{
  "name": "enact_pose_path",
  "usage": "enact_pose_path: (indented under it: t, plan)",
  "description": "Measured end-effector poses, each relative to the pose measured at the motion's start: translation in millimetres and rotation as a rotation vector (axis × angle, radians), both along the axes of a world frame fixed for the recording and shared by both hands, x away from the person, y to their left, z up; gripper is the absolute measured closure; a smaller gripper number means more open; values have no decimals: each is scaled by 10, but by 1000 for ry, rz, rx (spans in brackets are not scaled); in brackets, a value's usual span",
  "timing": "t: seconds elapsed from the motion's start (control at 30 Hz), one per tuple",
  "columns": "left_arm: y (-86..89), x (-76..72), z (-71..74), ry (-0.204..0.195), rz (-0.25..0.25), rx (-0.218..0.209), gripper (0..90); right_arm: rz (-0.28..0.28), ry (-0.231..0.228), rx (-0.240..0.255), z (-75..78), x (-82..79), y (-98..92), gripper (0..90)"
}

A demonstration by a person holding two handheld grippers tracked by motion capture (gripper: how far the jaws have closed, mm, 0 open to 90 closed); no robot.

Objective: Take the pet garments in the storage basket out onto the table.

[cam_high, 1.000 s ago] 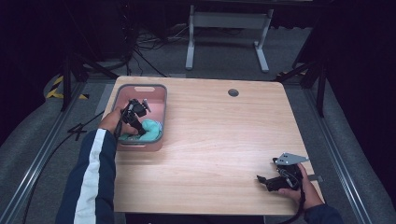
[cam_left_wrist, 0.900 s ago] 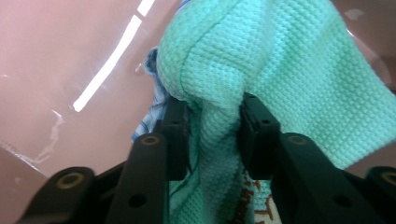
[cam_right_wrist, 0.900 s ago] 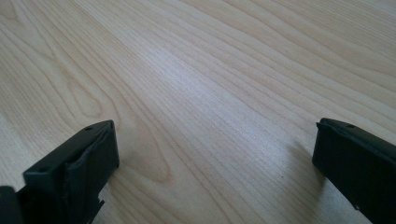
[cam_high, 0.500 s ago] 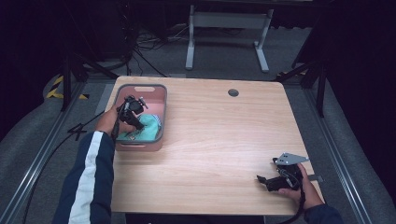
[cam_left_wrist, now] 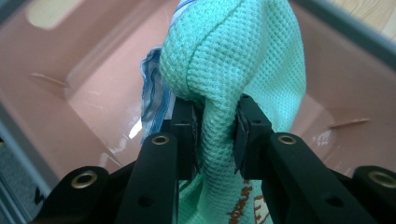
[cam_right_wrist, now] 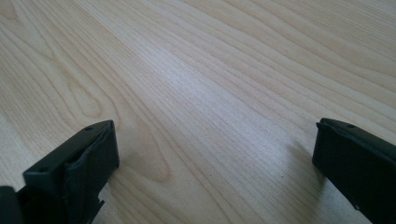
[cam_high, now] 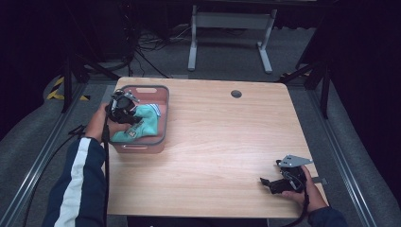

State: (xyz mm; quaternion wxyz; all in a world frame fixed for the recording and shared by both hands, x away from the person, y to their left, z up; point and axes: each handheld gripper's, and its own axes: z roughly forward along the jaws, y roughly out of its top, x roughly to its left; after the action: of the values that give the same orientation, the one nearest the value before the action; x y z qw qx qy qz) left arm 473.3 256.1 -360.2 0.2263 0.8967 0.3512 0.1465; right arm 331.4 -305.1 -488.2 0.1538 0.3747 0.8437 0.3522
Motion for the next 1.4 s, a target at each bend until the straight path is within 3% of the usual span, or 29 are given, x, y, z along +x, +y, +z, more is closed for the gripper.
enact_pose_path:
  t: [0.2, 0.57, 0.97, 1.4]
  plan:
    - [47, -220, 177, -108, 7, -108, 729, 0, 0, 0, 0, 0, 0, 6]
    - [26, -484, 429, -222, -22, -172, 729, 0, 0, 0, 0, 0, 0, 6]
    - [-224, -634, 670, -270, -101, -189, 729, -1, 0, 0, 0, -1, 0, 6]
    - [-557, -642, 719, -268, -170, -207, 729, -2, 0, 0, 0, -2, 0, 6]
